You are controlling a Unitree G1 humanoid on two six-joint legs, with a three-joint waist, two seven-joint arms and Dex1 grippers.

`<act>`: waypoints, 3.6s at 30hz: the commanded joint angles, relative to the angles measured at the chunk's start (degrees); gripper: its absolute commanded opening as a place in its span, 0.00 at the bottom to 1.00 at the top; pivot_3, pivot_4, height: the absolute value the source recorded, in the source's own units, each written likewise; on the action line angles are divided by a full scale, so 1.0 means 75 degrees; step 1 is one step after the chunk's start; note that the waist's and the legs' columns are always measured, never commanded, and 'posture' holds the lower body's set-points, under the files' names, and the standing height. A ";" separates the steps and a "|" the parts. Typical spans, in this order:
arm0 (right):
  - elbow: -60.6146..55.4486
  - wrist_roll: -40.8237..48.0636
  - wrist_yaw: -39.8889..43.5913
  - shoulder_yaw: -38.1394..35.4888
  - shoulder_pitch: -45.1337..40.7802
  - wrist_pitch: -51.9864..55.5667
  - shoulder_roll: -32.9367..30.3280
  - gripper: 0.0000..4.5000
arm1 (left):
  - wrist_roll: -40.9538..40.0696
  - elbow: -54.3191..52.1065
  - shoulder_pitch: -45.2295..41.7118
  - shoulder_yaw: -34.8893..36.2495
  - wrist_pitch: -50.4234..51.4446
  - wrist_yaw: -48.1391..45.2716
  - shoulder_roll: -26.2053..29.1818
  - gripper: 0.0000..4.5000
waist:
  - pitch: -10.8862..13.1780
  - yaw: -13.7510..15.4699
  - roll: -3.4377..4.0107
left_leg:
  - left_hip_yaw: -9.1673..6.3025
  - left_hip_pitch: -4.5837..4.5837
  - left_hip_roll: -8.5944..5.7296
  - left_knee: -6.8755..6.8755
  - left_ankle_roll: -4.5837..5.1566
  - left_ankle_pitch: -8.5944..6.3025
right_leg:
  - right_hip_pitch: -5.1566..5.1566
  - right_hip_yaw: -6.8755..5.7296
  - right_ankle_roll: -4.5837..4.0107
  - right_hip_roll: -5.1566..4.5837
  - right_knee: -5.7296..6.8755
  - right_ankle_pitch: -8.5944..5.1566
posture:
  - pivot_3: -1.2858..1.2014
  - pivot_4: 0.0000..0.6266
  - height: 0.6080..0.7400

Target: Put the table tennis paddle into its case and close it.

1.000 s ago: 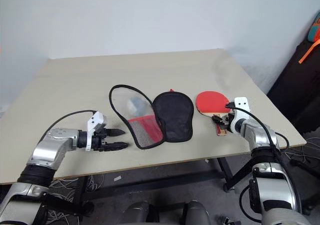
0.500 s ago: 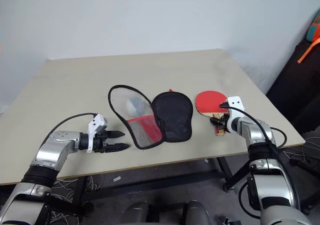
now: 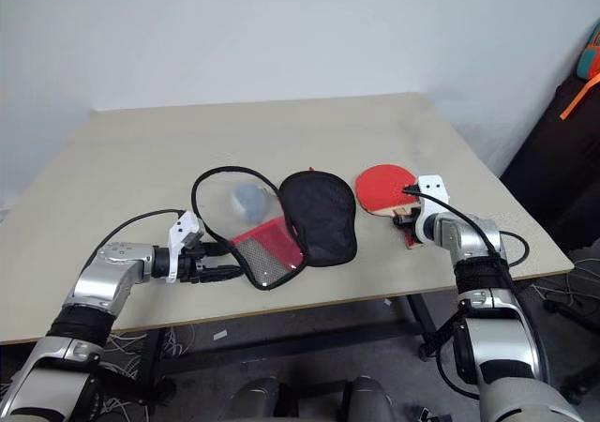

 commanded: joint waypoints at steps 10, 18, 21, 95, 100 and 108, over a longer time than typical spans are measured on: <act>-0.1760 0.0466 -0.1566 -0.0497 -0.1317 0.1158 0.1945 0.28 | 0.0150 0.0420 -0.0638 -0.0144 -0.0283 -0.0119 -0.0311 0.83 | -0.0001 -0.0038 -0.0002 | 0.0017 0.0000 0.0016 -0.0019 -0.0019 0.0012 | 0.0002 0.0003 -0.0003 0.0026 0.0000 0.0004 | 0.52 0.00 1.00; -0.1206 0.0342 -0.2378 -0.0495 -0.0934 0.0915 0.3269 0.28 | 0.0172 0.0554 -0.0779 -0.0176 -0.0364 -0.0110 -0.0420 0.83 | -0.0003 -0.0003 -0.0005 | 0.0026 -0.0002 0.0011 -0.0020 -0.0053 0.0032 | 0.0004 0.0005 -0.0004 0.0021 -0.0006 0.0005 | 0.52 0.00 1.00; -0.1292 0.0344 -0.2408 -0.0359 -0.0711 0.1039 0.3392 0.28 | 0.0174 0.0569 -0.0783 -0.0172 -0.0373 -0.0115 -0.0419 0.83 | -0.0003 -0.0006 -0.0006 | 0.0026 -0.0002 0.0006 -0.0020 -0.0053 0.0033 | 0.0003 0.0008 -0.0004 0.0018 -0.0007 0.0005 | 0.52 0.00 1.00; -0.5631 0.4573 -0.0859 -0.2966 -0.0466 -0.0665 0.1900 0.91 | -0.0520 -0.0351 -0.2750 -0.0234 0.1638 0.0553 -0.2235 0.83 | 0.0010 -0.0053 -0.0037 | -0.0002 0.0008 0.0001 -0.0016 -0.0005 0.0002 | 0.0035 -0.0010 0.0001 0.0022 -0.0022 0.0001 | 0.52 0.00 1.00; -0.5486 0.4279 -0.1158 -0.2344 0.0088 -0.0954 0.2032 0.91 | -0.0277 -0.0331 -0.2357 -0.0442 0.1866 0.0868 -0.2150 0.83 | 0.0009 -0.0171 -0.0031 | -0.0004 0.0021 0.0009 -0.0013 -0.0005 0.0006 | 0.0039 -0.0005 0.0000 0.0032 -0.0009 0.0002 | 0.52 0.00 1.00; -0.4910 0.3964 -0.1458 -0.1897 0.0542 -0.1298 0.2066 0.91 | -0.1474 -0.1289 -0.2073 0.0617 0.4116 0.1574 -0.1979 0.99 | 0.0013 -0.0199 -0.0035 | -0.0009 0.0011 0.0003 -0.0010 -0.0003 0.0006 | 0.0039 -0.0004 0.0000 0.0026 -0.0014 0.0001 | 0.52 0.00 1.00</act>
